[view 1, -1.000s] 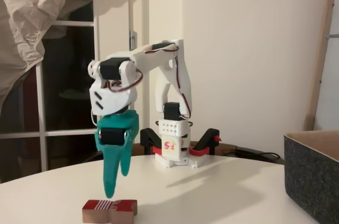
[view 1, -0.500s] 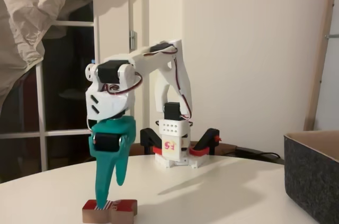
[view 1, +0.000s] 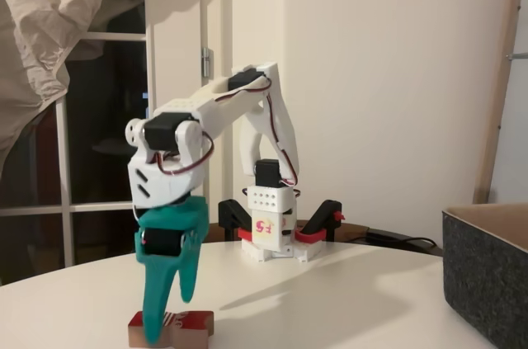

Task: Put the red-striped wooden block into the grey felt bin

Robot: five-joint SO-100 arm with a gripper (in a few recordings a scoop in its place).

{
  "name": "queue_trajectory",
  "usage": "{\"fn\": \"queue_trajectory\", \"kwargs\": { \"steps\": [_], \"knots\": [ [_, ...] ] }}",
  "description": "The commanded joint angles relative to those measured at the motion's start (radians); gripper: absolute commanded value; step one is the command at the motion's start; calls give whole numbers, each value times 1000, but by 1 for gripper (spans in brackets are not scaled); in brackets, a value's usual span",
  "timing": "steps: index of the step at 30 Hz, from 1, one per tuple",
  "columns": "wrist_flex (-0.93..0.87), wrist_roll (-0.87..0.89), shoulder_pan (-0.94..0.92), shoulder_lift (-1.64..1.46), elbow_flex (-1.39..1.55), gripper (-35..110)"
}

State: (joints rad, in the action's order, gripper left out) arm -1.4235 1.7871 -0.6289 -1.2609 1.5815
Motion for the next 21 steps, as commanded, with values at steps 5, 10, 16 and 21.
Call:
{"fn": "queue_trajectory", "kwargs": {
  "steps": [5,10,16,21],
  "knots": [
    [-2,-8,5,38,-21,38],
    [40,-26,17,80,-18,34],
    [132,-78,31,137,-18,28],
    [201,-147,25,149,-20,13]
  ]
}}
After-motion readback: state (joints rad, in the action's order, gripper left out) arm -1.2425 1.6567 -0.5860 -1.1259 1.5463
